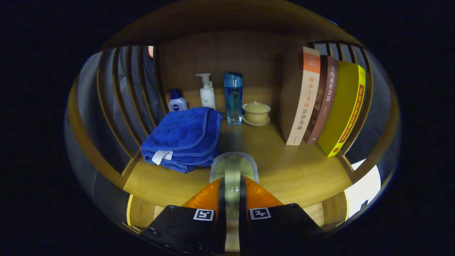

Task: Pull open the drawer, take out the items inside it, and place them on the countertop above the cabinet.

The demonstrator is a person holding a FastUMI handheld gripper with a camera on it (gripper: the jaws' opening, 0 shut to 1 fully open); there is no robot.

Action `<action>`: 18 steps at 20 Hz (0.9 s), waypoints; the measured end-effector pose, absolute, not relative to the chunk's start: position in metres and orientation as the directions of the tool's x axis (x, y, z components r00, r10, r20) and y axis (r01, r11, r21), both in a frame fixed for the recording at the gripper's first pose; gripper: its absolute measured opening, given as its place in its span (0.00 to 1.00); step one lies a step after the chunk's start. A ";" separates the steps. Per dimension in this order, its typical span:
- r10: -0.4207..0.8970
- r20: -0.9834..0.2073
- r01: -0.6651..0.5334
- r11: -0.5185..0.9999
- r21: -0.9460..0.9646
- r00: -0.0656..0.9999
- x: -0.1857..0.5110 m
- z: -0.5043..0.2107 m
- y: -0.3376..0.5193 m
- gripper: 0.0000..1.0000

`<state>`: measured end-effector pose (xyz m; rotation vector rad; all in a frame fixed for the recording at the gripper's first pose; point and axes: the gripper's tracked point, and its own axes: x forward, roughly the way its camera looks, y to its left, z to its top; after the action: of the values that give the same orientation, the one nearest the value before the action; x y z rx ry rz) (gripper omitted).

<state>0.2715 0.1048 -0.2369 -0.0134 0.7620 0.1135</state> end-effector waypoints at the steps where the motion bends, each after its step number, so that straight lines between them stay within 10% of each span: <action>1: 0.087 -0.679 -0.105 0.994 0.014 0.729 0.277 -0.238 0.104 0.23; 13: 0.073 -0.674 -0.063 0.997 0.040 0.735 0.283 -0.249 0.096 0.36; 18: 0.094 -0.652 -0.075 0.996 0.056 0.752 0.279 -0.237 0.100 0.88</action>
<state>0.2793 0.0998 -0.2368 0.0272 0.7131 0.0924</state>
